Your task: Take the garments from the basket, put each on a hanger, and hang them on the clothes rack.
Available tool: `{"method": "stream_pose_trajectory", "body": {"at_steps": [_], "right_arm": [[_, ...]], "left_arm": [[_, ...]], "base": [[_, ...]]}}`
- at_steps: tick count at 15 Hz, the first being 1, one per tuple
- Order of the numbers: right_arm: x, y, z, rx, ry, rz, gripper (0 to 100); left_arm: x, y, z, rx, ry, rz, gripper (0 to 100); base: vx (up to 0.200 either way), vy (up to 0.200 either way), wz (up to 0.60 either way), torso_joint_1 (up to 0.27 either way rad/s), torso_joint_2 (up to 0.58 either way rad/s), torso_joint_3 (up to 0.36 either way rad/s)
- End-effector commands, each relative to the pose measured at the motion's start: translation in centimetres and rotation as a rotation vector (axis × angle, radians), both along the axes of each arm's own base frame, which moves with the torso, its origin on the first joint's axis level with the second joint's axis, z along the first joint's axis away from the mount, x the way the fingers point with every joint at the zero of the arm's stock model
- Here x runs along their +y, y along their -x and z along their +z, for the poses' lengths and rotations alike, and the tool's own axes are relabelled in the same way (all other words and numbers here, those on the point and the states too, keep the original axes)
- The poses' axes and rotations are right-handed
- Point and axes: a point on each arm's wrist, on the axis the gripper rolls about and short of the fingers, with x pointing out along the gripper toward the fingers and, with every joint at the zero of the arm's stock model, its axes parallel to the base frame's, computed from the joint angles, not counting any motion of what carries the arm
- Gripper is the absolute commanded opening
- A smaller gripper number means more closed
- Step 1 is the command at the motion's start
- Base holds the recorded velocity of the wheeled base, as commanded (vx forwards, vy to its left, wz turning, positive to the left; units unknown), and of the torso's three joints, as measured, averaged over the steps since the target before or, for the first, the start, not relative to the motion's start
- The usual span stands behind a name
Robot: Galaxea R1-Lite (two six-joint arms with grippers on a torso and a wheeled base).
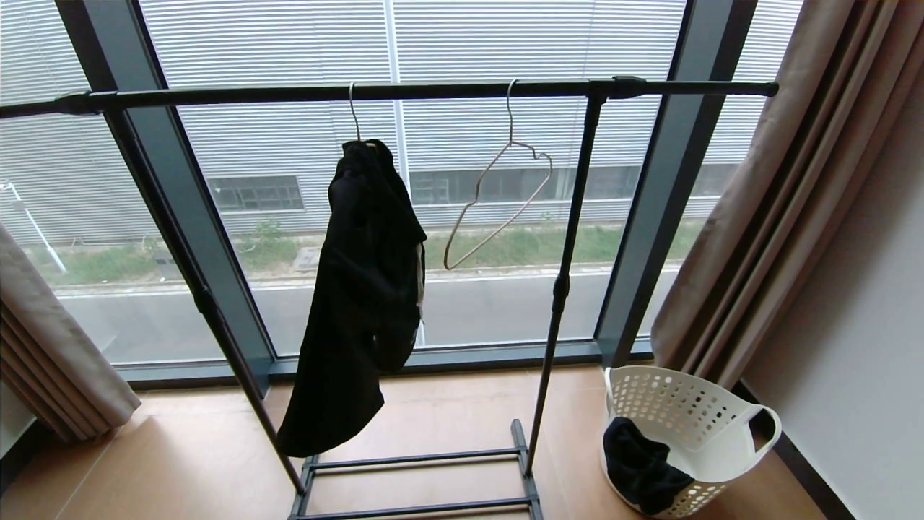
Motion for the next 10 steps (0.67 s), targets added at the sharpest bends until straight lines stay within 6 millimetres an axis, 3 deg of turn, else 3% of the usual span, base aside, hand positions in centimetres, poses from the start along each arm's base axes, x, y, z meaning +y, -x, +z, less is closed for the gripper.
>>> {"method": "stream_pose_trajectory", "body": {"at_steps": [1, 10], "right_arm": [[0.0, -0.01, 0.02, 0.0, 0.0, 0.0, 100], [0.0, -0.01, 0.0, 0.002, 0.002, 0.0, 100]], "left_arm": [[0.0, 0.0, 0.0, 0.0, 0.0, 0.0, 100], [0.0, 0.0, 0.0, 0.0, 0.002, 0.0, 100]], "base": [[0.0, 0.0, 0.0, -0.207, 0.53, 0.32], [0.0, 0.0, 0.0, -0.174, 0.5, 0.325]]}}
